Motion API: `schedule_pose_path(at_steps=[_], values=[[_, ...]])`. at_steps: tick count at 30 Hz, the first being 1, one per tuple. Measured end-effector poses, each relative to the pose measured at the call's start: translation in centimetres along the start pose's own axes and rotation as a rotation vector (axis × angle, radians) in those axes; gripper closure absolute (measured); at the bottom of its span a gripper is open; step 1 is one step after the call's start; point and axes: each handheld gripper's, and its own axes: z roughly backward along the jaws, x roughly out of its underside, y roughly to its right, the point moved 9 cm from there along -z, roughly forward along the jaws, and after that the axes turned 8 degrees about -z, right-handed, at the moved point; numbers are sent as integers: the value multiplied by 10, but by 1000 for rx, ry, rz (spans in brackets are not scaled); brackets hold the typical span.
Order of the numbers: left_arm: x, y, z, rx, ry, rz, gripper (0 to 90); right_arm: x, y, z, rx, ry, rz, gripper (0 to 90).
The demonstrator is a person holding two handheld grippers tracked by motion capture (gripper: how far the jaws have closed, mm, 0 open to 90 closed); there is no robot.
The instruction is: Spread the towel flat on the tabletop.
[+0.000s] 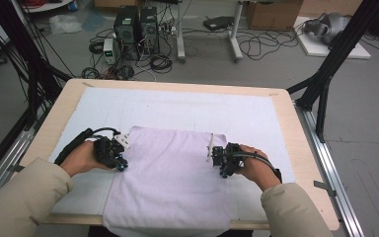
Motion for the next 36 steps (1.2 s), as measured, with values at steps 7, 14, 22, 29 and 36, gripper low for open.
schedule_pose_path(at_steps=[7,14,22,29,36], values=[[0,2,2,-8,-17,13,888,0,-1,0,-24,-2,11,881],[-1,9,29,-33,61,9,888,10,2,14,4,28,6,883],[8,18,20,-26,66,-4,885,13,-6,10,-25,19,31,879],[5,-10,20,-157,136,36,552,12,-3,12,-31,131,-36,664],[1,-35,17,-194,186,75,493,10,26,19,61,219,-143,603]])
